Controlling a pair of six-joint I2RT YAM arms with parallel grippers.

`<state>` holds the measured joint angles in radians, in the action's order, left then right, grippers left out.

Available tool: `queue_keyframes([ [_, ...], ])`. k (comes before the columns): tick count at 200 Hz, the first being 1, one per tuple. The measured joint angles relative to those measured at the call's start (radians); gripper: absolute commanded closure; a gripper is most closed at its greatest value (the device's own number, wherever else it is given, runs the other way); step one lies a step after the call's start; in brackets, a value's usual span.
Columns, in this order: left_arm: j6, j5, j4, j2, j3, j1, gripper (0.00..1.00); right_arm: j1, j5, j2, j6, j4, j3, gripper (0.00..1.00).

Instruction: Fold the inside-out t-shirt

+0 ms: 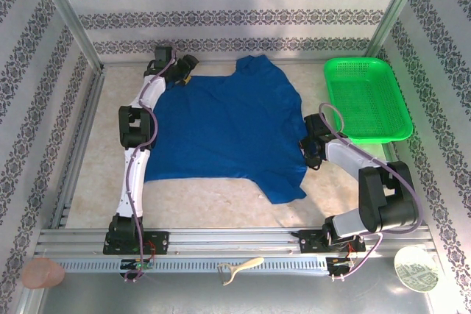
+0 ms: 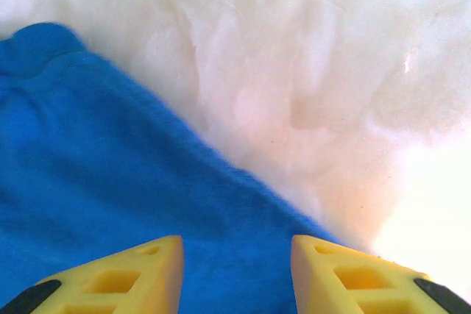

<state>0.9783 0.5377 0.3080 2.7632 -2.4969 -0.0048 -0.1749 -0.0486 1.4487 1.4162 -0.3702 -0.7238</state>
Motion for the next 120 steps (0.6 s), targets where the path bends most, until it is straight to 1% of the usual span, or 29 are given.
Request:
queue_keyframes([
  [31,0.023,0.016,-0.008,0.013,-0.025,0.028,0.27,0.000,0.003,0.016,-0.010,0.008,-0.002,0.59],
  [56,0.034,0.072,-0.020,0.028,-0.066,0.040,0.27,0.000,0.012,0.008,-0.071,0.008,-0.031,0.59],
  [82,0.019,0.132,-0.013,-0.002,-0.075,0.039,0.26,0.000,0.031,-0.090,-0.173,-0.001,-0.053,0.59],
  [92,-0.002,0.146,0.015,-0.047,-0.049,0.037,0.26,0.000,0.040,-0.148,-0.213,-0.016,-0.055,0.58],
  [103,-0.036,0.151,0.058,-0.132,0.020,0.037,0.24,0.000,0.048,-0.214,-0.249,-0.041,-0.054,0.58],
  [120,-0.109,0.144,0.126,-0.333,0.182,0.038,0.22,-0.006,0.066,-0.321,-0.299,-0.089,-0.046,0.57],
])
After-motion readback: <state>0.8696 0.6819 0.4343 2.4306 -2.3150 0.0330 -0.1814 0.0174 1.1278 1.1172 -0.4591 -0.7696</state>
